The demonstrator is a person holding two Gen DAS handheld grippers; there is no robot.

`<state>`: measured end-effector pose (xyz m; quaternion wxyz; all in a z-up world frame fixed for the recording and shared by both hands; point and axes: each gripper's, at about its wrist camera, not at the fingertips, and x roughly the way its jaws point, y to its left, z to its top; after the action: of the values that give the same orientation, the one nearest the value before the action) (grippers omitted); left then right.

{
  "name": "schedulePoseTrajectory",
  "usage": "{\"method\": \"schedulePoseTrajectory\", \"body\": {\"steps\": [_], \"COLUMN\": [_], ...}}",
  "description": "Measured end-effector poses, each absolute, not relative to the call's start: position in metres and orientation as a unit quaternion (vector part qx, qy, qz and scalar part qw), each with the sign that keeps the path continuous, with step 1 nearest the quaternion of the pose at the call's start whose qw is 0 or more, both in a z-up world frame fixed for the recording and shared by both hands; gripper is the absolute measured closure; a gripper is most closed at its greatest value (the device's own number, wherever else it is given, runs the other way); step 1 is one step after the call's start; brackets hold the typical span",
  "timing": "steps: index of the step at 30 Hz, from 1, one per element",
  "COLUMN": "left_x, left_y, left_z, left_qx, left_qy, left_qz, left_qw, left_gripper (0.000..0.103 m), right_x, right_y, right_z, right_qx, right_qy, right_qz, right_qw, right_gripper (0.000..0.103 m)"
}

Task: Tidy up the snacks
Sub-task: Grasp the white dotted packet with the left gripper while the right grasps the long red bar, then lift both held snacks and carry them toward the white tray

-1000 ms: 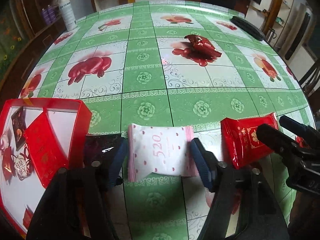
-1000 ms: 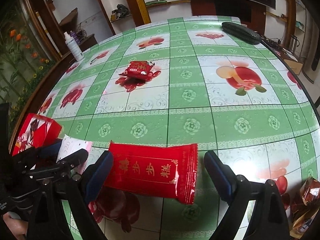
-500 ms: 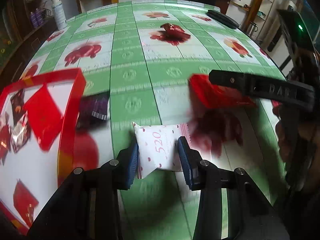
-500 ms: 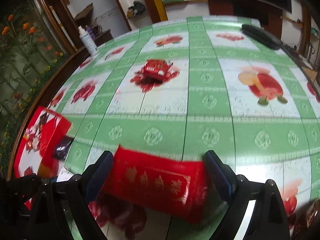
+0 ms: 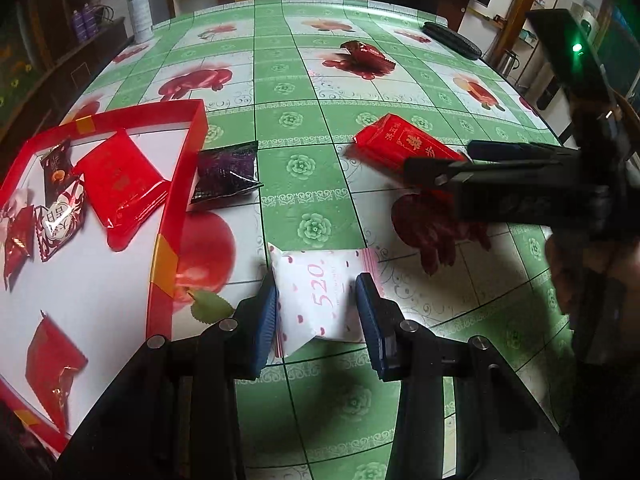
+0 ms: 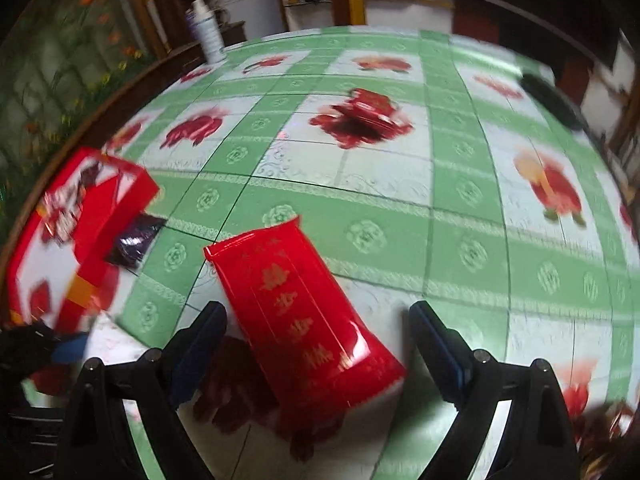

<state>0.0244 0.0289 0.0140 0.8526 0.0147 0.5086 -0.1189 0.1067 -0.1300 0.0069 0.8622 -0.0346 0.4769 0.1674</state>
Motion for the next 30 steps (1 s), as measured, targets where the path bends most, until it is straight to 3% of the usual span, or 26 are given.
{"method": "schedulePoseTrajectory", "body": {"steps": [6, 10, 13, 30], "left_x": [0.023, 0.021, 0.019, 0.012], "left_y": [0.031, 0.033, 0.032, 0.039], "left_z": [0.014, 0.014, 0.014, 0.021], "left_qx": [0.012, 0.01, 0.012, -0.029], "left_qy": [0.506, 0.505, 0.504, 0.49], "left_qz": [-0.124, -0.125, -0.125, -0.147], "left_qw": [0.854, 0.854, 0.855, 0.859], "left_gripper": [0.065, 0.065, 0.065, 0.074], "right_x": [0.103, 0.101, 0.1, 0.094], "right_y": [-0.114, -0.119, -0.12, -0.133], "right_z": [0.0, 0.004, 0.005, 0.014], "right_qx": [-0.081, -0.075, -0.074, -0.011], "right_qy": [0.455, 0.446, 0.441, 0.426], "right_qz": [0.17, 0.165, 0.161, 0.16], "right_qw": [0.87, 0.877, 0.88, 0.89], "right_gripper": [0.014, 0.041, 0.045, 0.046]}}
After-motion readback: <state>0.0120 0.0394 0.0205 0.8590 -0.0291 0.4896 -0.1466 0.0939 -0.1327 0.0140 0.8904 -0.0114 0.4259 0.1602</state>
